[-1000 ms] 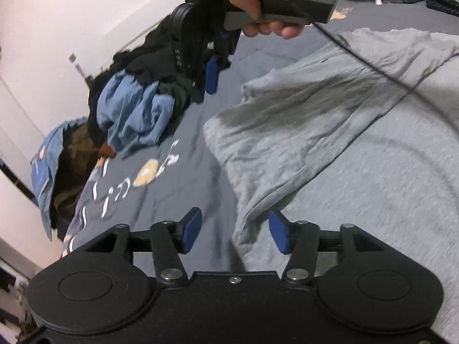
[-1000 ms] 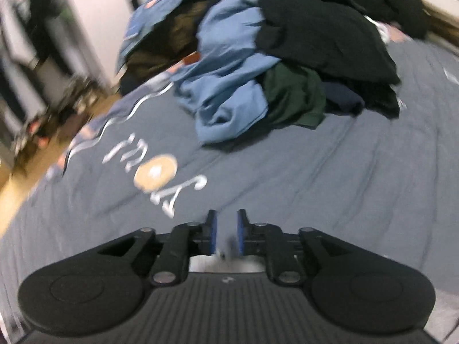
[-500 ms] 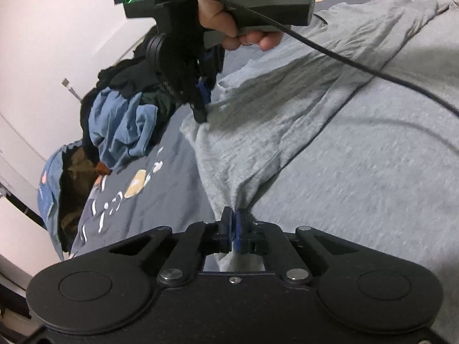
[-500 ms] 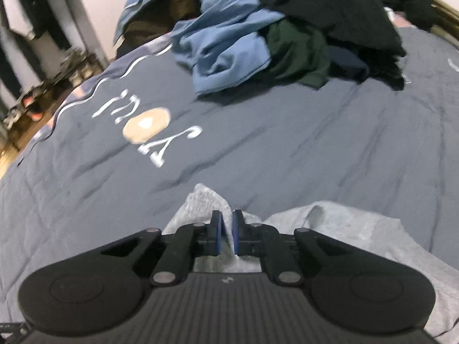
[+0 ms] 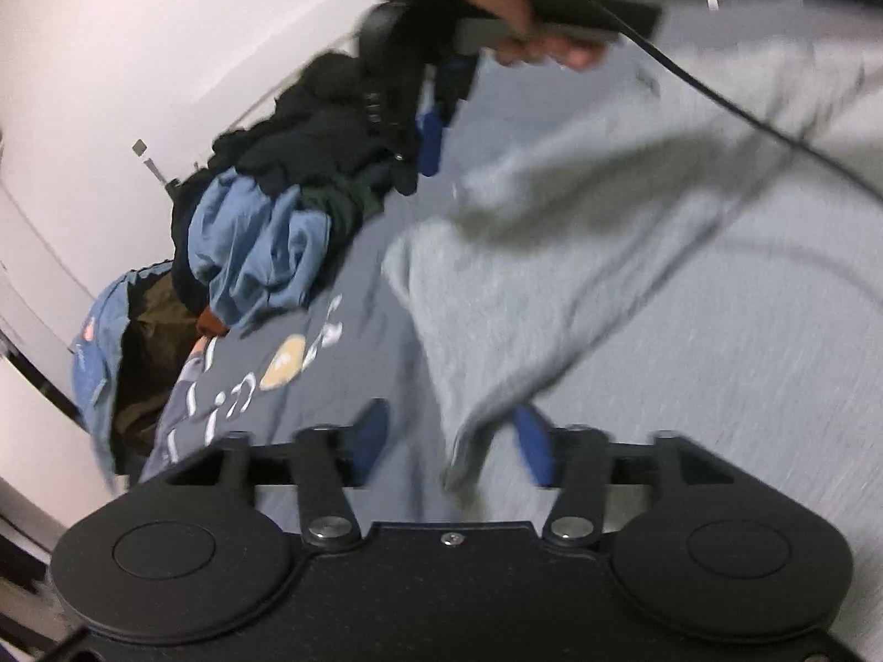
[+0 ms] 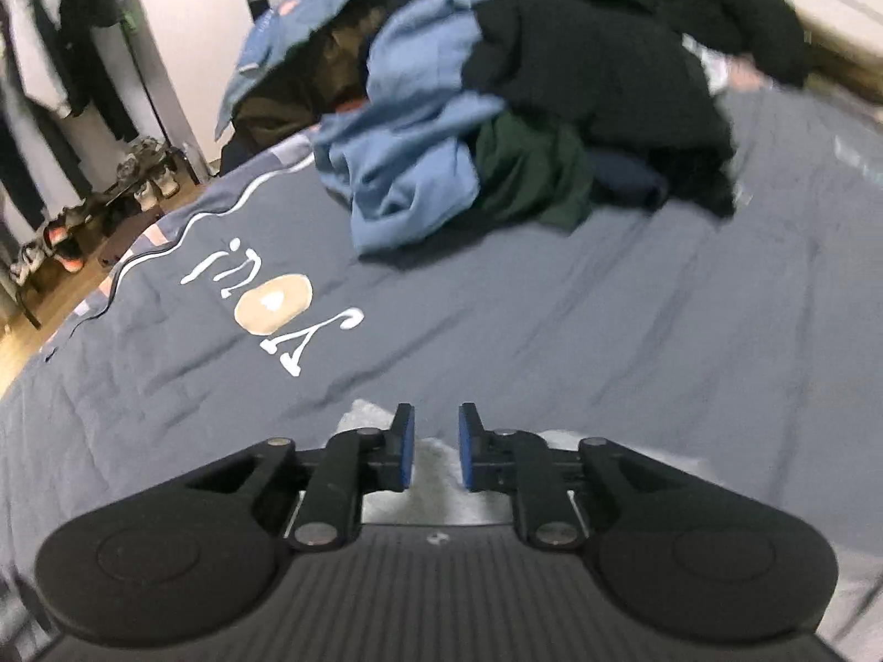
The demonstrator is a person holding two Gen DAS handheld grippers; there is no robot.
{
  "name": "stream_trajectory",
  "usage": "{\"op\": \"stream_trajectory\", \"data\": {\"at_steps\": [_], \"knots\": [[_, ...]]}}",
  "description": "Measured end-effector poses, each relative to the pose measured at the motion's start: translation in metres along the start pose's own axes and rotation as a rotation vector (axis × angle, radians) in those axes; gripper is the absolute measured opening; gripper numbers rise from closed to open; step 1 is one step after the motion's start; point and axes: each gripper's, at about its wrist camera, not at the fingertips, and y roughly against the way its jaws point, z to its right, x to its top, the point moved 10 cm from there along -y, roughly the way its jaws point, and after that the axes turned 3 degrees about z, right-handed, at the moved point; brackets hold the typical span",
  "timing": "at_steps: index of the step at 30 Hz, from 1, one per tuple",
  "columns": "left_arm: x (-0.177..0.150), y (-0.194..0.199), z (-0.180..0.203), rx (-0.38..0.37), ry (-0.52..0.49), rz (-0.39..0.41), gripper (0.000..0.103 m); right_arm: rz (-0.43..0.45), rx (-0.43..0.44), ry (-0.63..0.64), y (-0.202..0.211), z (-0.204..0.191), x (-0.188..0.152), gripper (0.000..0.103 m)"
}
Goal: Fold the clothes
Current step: 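Smooth the folded side with the left gripper while the right gripper holds it, then release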
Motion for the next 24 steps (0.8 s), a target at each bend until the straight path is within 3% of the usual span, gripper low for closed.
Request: {"op": "stream_trajectory", "data": {"at_steps": [3,10,16,24], "knots": [[0.008,0.004,0.008,-0.015,0.002,0.045,0.055,0.025,0.003,-0.013,0.025,0.014,-0.002,0.032],[0.012,0.003,0.019,-0.074,0.040,0.052,0.055,0.023,-0.049,-0.069,0.062,0.037,-0.050,0.034],[0.025,0.015,0.041,-0.091,-0.004,0.126,0.055,-0.034,-0.167,-0.015,0.085,0.069,-0.094,0.035],[0.041,0.004,0.097,-0.145,-0.159,0.191,0.052,-0.107,-0.091,-0.038,0.069,0.078,-0.118,0.035]]}}
